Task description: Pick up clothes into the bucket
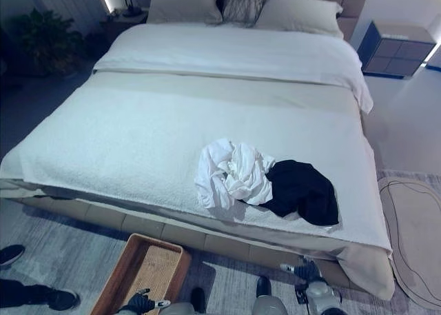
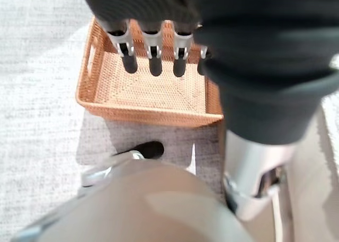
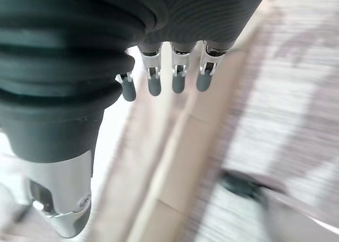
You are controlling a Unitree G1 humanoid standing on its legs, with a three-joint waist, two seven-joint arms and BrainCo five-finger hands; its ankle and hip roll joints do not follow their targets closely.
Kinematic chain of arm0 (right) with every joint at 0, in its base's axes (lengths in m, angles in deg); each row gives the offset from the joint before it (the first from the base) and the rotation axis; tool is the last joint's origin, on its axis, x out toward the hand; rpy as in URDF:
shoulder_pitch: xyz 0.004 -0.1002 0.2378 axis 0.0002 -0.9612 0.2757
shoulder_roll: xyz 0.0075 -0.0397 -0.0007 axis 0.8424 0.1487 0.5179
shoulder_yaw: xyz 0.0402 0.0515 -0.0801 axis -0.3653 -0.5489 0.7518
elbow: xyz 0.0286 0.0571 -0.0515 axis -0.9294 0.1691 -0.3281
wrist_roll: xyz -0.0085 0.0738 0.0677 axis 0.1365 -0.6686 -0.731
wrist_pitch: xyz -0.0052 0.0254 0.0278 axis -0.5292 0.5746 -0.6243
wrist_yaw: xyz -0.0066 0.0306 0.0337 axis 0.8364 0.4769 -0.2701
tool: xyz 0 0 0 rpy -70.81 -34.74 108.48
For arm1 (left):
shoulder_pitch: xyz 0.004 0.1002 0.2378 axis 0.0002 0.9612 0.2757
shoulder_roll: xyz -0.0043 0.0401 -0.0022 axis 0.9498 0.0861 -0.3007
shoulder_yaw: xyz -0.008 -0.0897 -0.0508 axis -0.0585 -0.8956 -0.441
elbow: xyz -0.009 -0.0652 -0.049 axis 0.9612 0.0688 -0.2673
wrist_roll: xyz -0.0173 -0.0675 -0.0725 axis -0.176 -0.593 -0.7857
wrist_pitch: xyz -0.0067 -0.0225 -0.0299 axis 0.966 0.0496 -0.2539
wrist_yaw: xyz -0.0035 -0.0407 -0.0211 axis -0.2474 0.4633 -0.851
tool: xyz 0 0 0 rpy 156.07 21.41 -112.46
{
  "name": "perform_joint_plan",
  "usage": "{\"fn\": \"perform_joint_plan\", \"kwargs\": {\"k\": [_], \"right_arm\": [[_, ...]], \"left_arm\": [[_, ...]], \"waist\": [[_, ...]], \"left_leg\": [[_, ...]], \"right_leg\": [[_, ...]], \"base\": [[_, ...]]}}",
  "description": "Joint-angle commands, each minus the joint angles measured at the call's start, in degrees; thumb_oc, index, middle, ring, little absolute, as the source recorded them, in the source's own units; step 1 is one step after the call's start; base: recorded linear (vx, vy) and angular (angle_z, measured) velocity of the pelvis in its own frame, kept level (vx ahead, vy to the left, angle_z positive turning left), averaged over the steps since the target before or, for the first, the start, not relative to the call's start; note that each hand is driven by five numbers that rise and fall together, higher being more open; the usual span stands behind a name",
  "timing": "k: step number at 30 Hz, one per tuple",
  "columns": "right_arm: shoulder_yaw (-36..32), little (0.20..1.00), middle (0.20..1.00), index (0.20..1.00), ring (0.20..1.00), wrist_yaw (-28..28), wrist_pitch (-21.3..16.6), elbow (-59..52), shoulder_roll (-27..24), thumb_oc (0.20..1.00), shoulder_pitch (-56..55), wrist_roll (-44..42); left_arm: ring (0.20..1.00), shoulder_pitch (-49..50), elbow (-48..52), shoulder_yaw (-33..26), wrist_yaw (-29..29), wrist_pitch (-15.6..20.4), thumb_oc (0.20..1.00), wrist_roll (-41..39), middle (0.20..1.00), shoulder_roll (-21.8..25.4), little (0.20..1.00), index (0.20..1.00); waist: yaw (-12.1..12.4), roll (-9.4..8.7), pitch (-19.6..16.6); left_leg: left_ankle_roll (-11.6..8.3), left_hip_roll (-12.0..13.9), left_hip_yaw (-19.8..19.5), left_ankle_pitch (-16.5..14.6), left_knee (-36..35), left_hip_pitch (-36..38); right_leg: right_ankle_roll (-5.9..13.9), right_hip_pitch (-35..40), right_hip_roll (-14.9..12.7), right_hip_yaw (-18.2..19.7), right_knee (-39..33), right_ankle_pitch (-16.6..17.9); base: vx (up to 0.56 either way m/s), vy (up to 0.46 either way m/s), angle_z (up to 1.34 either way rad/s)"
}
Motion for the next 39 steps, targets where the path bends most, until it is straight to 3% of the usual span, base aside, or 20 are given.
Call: {"fn": "perform_joint_plan", "kwargs": {"k": [1,5,10,12,16,22,31,32,39], "right_arm": [[0.56,1.000,1.000,1.000,1.000,7.37,-3.49,-5.31,-2.60,1.000,5.20,2.49],[1.04,1.000,1.000,1.000,1.000,15.99,-4.15,-3.58,-4.76,1.000,12.73,5.45],[1.19,1.000,1.000,1.000,1.000,22.03,-3.31,0.40,-7.04,1.000,19.54,5.75],[1.31,1.000,1.000,1.000,1.000,28.99,-1.52,2.92,-11.37,1.000,23.81,9.88],[1.93,1.000,1.000,1.000,1.000,32.38,0.17,6.28,-15.52,1.000,28.44,11.36],[4.44,1.000,1.000,1.000,1.000,32.43,2.12,13.27,-22.10,1.000,35.21,10.72],[7.65,1.000,1.000,1.000,1.000,32.59,3.48,18.96,-28.75,1.000,42.65,9.21],[7.95,1.000,1.000,1.000,1.000,32.21,3.62,19.75,-29.63,1.000,43.04,8.95],[11.61,1.000,1.000,1.000,1.000,25.89,4.37,23.34,-33.93,1.000,46.51,8.37]], "left_arm": [[1.000,-0.86,1.61,1.98,3.55,1.29,1.000,-1.10,1.000,0.98,1.000,1.000],[1.000,-2.36,3.59,5.54,5.80,2.22,1.000,-1.33,1.000,1.20,1.000,1.000],[1.000,-3.87,5.34,8.25,7.26,2.62,1.000,-2.78,1.000,1.16,1.000,1.000],[1.000,-5.26,6.76,10.89,7.88,3.19,1.000,-3.25,1.000,1.26,1.000,1.000],[1.000,-6.95,7.62,13.29,8.23,3.40,1.000,-2.91,1.000,1.66,1.000,1.000],[1.000,-10.54,9.78,17.26,7.68,3.79,1.000,-3.85,1.000,1.44,1.000,1.000],[1.000,-14.85,15.10,20.58,8.45,5.12,1.000,-8.23,1.000,1.63,1.000,1.000],[1.000,-14.91,15.69,20.87,8.55,5.23,1.000,-8.94,1.000,1.40,1.000,1.000],[1.000,-15.29,18.43,22.02,8.62,5.88,1.000,-11.31,1.000,1.29,1.000,1.000]], "waist": [[0.56,-3.09,2.09],[1.38,-2.36,5.15],[2.32,-1.57,7.61],[2.75,-0.50,10.03],[3.05,0.53,11.26],[3.44,2.80,14.24],[4.04,5.34,16.47],[4.05,5.34,16.47],[4.70,6.26,16.47]], "left_leg": [[1.90,-3.55,-1.42,-3.43,6.86,-5.96],[2.23,-3.73,-1.79,-3.24,8.47,-9.28],[2.14,-3.62,-2.42,-2.66,9.02,-11.97],[1.49,-3.50,-3.44,-1.42,8.89,-14.49],[0.94,-3.38,-4.57,0.08,7.68,-16.21],[0.02,-3.84,-7.22,2.48,6.24,-20.14],[-0.59,-4.33,-10.38,4.88,7.04,-28.67],[-0.67,-4.76,-10.69,3.49,7.24,-28.43],[-0.50,-6.33,-11.85,4.32,7.95,-32.95]], "right_leg": [[1.29,-2.01,-2.08,-0.28,8.17,-6.12],[1.19,-5.81,-2.44,-0.14,10.55,-6.17],[1.13,-8.77,-2.62,-0.13,12.05,-6.51],[0.95,-11.73,-3.30,-1.62,14.51,-7.17],[0.86,-14.39,-3.84,-2.88,16.52,-7.82],[0.33,-19.18,-5.65,-5.72,20.77,-9.45],[-0.44,-30.01,-7.41,-6.62,29.16,-11.81],[-0.10,-30.31,-7.77,-5.89,30.56,-13.92],[-0.44,-36.07,-9.86,-5.58,34.80,-15.36]], "base": [[-0.09,0.048,0.06],[-0.06,0.030,0.07],[-0.03,-0.007,-0.01],[-0.04,-0.062,0.08],[-0.04,-0.058,0.21],[-0.04,-0.089,0.29],[-0.03,-0.070,0.21],[0.08,-0.082,0.13],[0.01,-0.032,0.22]]}}
